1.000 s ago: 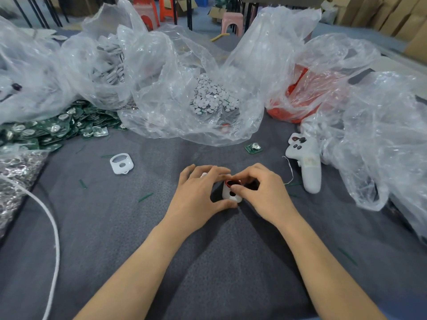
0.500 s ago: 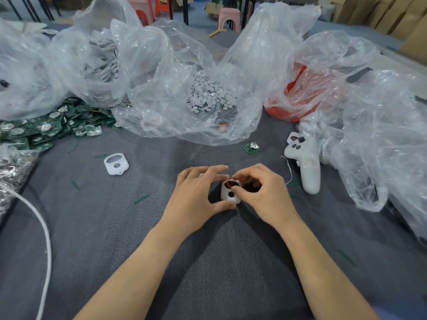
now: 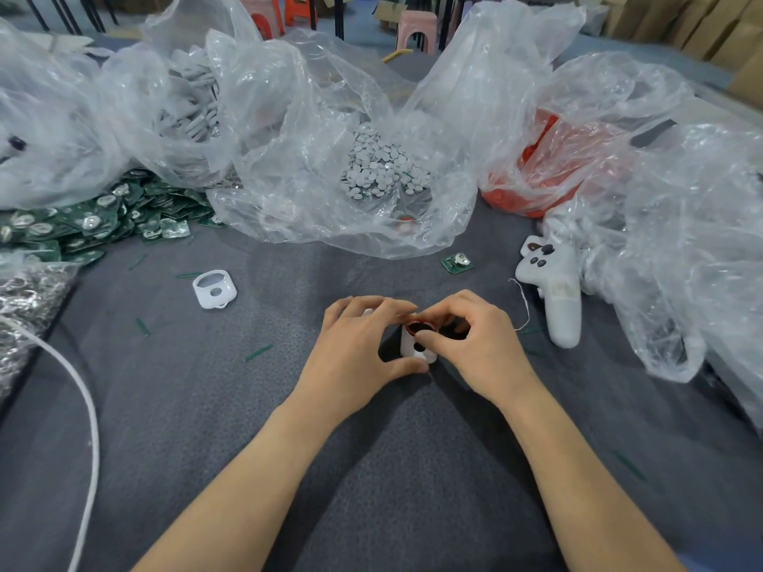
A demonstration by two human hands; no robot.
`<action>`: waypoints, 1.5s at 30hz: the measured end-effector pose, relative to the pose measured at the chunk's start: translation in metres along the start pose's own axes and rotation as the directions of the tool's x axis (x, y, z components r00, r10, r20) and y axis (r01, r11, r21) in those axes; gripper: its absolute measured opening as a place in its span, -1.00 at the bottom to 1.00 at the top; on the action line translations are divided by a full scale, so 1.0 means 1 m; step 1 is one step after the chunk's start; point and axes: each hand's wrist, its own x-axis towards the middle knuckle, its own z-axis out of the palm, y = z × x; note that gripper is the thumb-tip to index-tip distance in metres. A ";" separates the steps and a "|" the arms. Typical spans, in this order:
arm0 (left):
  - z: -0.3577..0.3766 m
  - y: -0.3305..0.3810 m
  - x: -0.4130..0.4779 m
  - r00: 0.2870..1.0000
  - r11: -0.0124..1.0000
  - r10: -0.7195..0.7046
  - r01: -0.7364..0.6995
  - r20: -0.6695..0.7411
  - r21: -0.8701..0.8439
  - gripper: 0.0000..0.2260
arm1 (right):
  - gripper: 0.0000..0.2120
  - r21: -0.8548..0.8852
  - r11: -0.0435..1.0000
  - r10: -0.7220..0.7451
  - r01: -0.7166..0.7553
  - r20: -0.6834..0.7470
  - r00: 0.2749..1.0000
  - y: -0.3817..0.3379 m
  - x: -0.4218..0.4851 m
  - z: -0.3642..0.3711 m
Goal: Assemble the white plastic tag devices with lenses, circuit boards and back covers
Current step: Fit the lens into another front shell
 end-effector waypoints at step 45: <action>0.003 0.013 -0.005 0.939 0.982 0.189 -0.183 -0.287 0.048 -0.69 | -0.83 0.730 0.653 0.175 -0.202 0.113 0.978 -0.004 -0.001 0.000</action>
